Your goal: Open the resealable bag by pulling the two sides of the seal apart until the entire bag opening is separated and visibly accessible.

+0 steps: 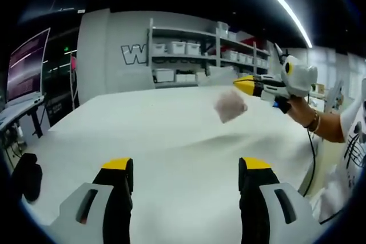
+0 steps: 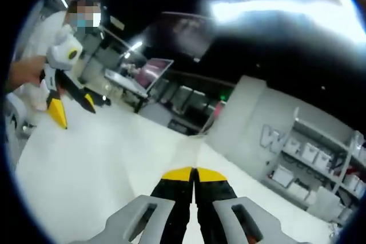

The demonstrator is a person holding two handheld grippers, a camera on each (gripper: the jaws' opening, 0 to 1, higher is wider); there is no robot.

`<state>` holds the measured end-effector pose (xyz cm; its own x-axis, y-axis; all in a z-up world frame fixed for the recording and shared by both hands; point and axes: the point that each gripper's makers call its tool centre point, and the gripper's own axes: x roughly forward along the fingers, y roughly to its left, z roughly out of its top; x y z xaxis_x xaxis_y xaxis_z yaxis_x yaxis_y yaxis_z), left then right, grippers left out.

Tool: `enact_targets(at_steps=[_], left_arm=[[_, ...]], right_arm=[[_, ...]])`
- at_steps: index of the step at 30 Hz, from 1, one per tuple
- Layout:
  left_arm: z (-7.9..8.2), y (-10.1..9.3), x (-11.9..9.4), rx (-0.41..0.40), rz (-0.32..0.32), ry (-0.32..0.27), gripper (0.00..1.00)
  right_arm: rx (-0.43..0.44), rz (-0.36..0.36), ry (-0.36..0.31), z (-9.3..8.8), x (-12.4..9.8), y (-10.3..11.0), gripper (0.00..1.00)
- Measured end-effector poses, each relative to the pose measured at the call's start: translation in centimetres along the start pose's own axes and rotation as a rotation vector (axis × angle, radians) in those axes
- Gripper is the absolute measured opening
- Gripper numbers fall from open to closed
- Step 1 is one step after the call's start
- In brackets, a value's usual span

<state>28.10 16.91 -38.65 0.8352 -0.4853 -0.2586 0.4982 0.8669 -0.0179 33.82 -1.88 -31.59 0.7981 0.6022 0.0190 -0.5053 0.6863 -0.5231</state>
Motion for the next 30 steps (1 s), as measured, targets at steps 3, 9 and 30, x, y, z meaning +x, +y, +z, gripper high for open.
enact_targets(at_steps=[3, 9, 30], left_arm=[[-0.3, 0.0, 0.1, -0.003, -0.001, 0.006, 0.74], [-0.4, 0.2, 0.0, -0.01, 0.001, 0.002, 0.75], [-0.9, -1.3, 0.9, -0.012, -0.052, 0.015, 0.72]], right_arm=[[0.016, -0.001, 0.0, -0.1, -0.6, 0.2, 0.0], [0.018, -0.02, -0.002, -0.2, -1.9, 0.1, 0.0], [0.113, -0.036, 0.014, -1.1, -6.3, 1.8, 0.0]])
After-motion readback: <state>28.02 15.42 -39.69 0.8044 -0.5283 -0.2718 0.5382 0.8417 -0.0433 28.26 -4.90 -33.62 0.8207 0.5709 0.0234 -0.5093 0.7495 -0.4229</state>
